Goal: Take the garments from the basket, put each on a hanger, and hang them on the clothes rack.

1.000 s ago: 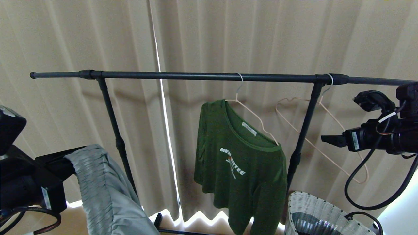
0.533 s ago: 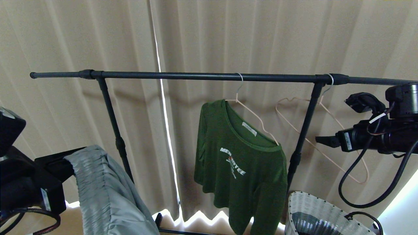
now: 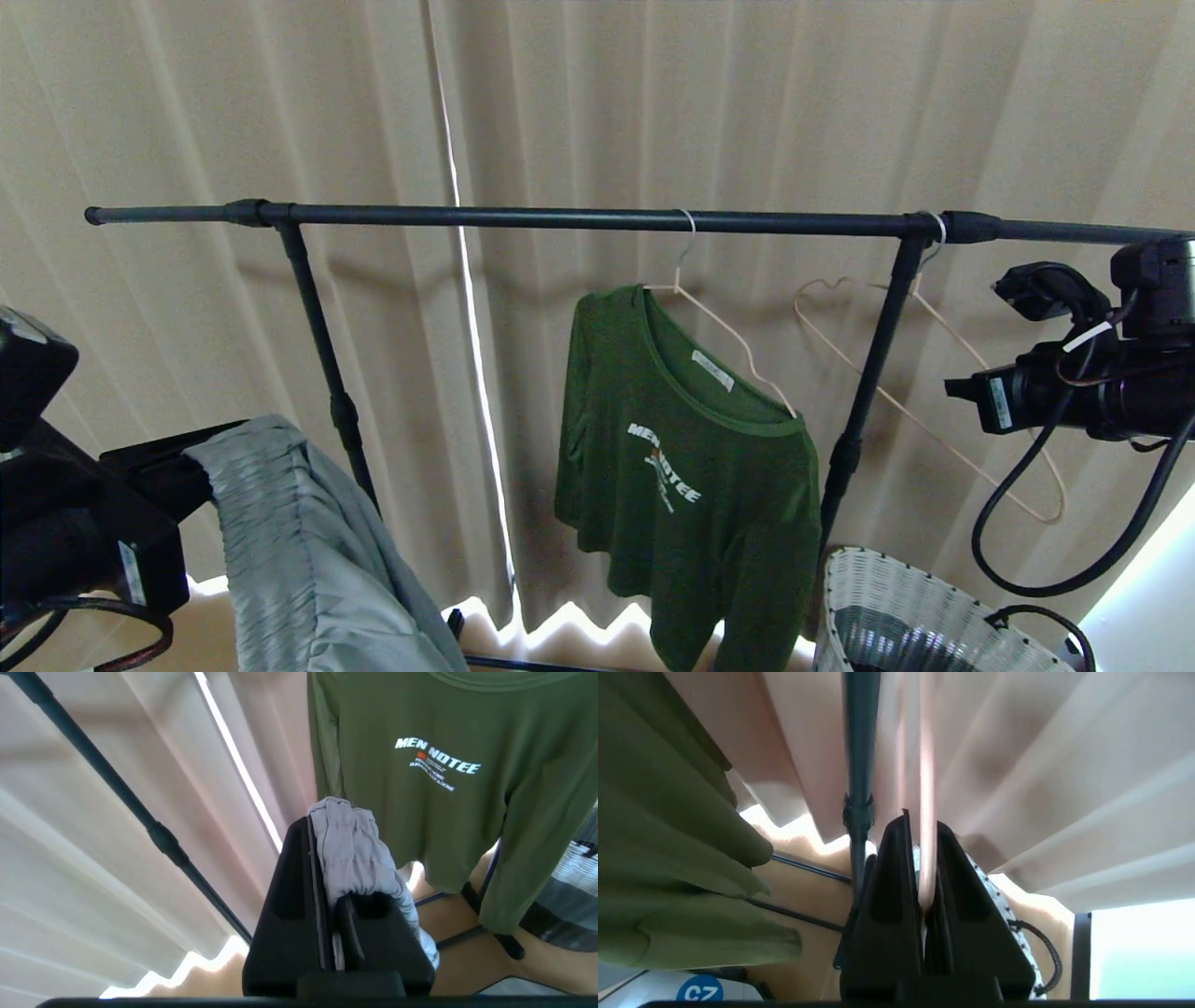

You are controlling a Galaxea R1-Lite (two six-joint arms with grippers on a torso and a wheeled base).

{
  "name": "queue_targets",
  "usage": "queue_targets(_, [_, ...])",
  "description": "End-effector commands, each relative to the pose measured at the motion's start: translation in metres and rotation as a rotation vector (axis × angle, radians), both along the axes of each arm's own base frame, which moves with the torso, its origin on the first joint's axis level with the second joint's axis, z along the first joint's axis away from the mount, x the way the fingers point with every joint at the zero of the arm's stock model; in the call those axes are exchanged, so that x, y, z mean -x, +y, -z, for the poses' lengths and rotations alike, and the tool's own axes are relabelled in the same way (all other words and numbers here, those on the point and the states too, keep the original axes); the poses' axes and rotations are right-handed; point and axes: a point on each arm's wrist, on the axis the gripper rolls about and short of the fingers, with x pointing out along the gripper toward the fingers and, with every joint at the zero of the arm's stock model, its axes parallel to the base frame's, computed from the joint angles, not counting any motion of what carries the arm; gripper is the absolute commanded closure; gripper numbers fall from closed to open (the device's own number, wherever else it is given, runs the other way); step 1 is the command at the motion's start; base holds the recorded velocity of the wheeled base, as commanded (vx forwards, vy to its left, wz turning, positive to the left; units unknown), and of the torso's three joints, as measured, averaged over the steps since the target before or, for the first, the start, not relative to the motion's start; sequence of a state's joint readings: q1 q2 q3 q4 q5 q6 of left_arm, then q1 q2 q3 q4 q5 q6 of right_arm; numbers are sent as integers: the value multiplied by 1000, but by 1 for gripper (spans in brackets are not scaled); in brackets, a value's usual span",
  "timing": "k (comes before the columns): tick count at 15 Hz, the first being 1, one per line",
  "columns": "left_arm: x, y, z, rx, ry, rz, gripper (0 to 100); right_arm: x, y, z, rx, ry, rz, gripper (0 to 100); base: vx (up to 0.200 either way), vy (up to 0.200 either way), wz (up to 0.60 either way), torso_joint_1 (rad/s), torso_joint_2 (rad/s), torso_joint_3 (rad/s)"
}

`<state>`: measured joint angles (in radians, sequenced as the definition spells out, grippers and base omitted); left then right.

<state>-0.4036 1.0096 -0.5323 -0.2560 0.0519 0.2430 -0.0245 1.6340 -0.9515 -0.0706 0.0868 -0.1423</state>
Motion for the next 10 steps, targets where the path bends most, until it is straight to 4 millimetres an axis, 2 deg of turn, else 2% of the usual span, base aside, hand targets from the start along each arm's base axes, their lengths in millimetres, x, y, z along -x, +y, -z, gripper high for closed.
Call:
queue_targets(1, [0, 0, 0, -1, 1, 0, 100, 3, 0, -3, 0, -12, -1, 100, 0, 0, 0, 0, 0, 0])
queue_targets(10, [0, 0, 3, -9, 8, 4, 100, 24, -5, -32, -97, -114, 86, 100, 0, 0, 0, 0, 0, 0])
